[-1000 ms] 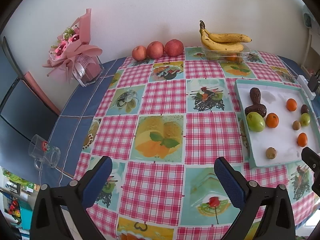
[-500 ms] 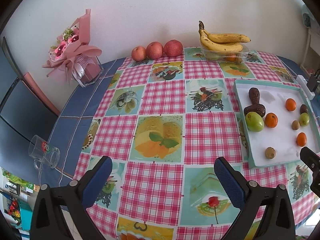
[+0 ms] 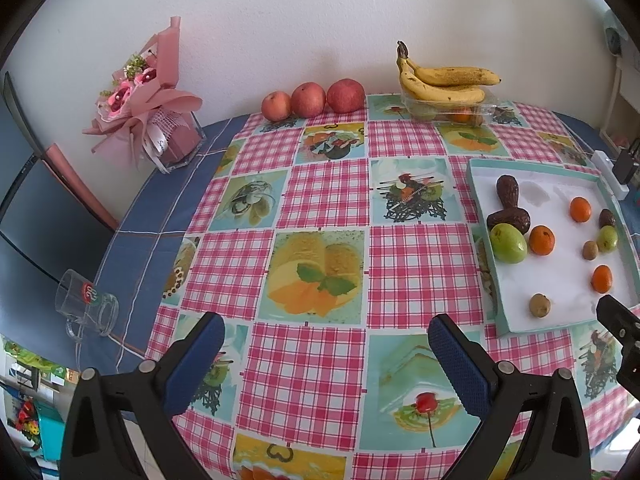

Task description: Organize fruits

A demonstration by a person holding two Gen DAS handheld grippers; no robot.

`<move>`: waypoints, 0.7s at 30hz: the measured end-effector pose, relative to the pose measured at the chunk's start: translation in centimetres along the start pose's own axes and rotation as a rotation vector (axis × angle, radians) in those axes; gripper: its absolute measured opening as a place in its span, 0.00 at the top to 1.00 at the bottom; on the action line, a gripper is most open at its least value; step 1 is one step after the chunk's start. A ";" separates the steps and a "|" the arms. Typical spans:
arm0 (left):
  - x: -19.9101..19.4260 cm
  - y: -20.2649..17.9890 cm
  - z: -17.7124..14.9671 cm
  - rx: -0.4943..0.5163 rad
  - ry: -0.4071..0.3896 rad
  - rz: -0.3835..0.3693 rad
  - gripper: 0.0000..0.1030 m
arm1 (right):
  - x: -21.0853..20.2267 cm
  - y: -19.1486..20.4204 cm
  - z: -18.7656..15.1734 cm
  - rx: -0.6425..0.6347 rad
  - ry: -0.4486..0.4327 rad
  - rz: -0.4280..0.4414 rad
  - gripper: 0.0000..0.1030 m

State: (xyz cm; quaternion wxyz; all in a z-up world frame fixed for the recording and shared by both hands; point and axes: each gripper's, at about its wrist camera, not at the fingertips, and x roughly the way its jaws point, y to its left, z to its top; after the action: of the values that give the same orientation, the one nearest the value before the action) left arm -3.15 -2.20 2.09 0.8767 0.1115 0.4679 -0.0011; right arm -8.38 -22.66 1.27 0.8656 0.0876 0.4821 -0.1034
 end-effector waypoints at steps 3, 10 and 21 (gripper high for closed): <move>0.0 0.0 0.0 0.001 -0.001 -0.001 0.00 | 0.0 0.0 0.0 -0.002 0.001 0.000 0.12; 0.0 -0.1 -0.1 0.000 -0.002 0.000 0.00 | 0.0 0.0 0.0 -0.004 -0.001 0.002 0.12; -0.1 0.0 0.0 0.001 -0.004 0.001 0.00 | 0.0 0.0 0.0 -0.003 -0.001 0.002 0.12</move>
State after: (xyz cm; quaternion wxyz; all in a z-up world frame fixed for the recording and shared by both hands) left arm -3.23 -2.23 2.14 0.8776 0.1119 0.4661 -0.0012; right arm -8.41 -22.66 1.29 0.8660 0.0867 0.4818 -0.1018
